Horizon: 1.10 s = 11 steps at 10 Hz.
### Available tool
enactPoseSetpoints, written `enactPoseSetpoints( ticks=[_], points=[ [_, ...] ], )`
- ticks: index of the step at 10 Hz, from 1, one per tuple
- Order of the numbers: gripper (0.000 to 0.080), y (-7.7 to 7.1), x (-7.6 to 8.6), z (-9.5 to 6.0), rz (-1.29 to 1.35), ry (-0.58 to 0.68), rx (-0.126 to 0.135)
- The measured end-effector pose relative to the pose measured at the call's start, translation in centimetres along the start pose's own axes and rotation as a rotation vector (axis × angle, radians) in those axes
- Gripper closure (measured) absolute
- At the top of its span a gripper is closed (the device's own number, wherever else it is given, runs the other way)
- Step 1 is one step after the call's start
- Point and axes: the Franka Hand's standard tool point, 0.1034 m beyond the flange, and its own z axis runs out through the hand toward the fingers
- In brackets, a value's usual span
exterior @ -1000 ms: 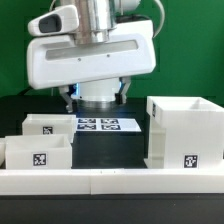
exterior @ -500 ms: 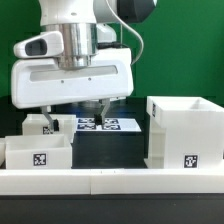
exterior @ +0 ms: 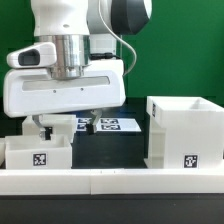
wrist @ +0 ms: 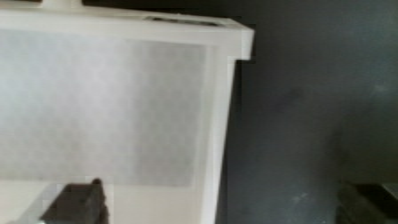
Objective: Assemble drawer
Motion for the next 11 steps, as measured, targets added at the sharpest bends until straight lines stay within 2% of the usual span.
enactPoseSetpoints(
  ticks=[1, 3, 5, 9, 11],
  points=[
    [0.0151, 0.4, -0.6, 0.5, 0.010, -0.010, 0.003],
    [0.0151, 0.3, -2.0, 2.4, 0.014, -0.023, -0.006],
    [0.0151, 0.4, -2.6, 3.6, 0.015, -0.028, -0.014],
    [0.0151, -0.1, -2.7, 4.1, 0.015, -0.032, -0.013],
    [0.0412, -0.1, -2.6, 4.1, 0.016, -0.031, -0.013]
  ],
)
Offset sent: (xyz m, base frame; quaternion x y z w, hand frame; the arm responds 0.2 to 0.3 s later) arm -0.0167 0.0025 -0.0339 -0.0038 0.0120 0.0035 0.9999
